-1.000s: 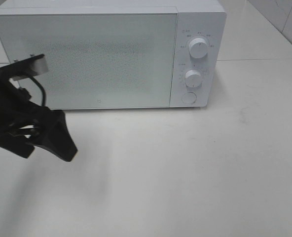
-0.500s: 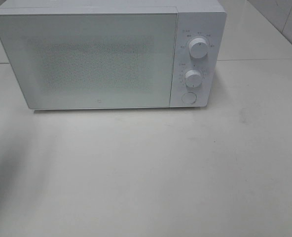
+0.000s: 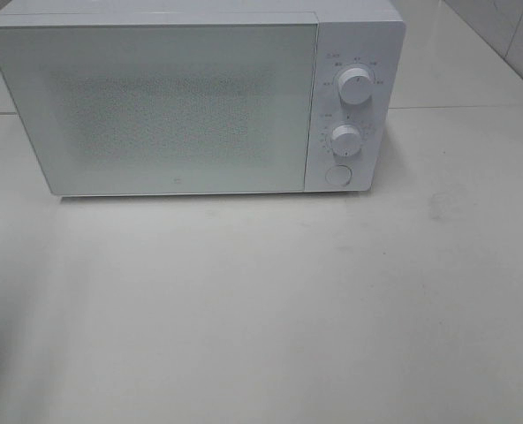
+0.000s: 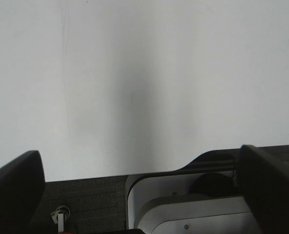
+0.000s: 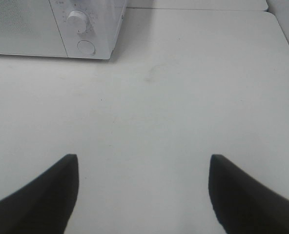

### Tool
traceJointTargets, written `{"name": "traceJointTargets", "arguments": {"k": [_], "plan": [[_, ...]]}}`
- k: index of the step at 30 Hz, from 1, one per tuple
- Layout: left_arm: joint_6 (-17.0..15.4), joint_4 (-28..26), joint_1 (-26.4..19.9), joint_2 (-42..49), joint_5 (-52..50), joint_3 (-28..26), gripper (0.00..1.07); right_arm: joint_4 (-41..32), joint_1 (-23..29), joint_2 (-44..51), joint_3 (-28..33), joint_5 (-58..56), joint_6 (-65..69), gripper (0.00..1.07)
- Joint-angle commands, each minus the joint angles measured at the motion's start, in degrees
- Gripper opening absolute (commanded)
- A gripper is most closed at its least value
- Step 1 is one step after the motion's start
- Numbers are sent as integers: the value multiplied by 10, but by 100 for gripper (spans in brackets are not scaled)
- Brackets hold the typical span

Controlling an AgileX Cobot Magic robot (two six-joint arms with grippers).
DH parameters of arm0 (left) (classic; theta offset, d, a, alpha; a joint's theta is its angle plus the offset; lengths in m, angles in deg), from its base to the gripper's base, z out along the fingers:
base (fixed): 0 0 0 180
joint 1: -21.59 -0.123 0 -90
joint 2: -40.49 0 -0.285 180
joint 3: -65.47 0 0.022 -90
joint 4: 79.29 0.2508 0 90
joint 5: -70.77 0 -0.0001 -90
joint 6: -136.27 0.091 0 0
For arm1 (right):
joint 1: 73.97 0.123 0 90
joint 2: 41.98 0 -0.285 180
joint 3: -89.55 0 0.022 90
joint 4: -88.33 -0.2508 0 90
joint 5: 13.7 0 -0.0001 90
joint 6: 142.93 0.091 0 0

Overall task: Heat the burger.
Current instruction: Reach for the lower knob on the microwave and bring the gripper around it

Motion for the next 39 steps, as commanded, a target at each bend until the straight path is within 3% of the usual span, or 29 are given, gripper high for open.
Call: {"name": "traceJointTargets", "arguments": {"k": [1, 11, 28, 39], "plan": [[-3, 3, -1, 68, -6, 41, 100, -1, -4, 15, 1, 1, 1, 73], [-6, 12, -1, 251, -48, 134, 100, -1, -4, 15, 1, 1, 1, 73], [-5, 7, -1, 465, -48, 134, 100, -1, -4, 15, 1, 1, 2, 73], [-3, 5, -1, 536, -49, 135, 100, -1, -4, 15, 1, 1, 1, 73]]}}
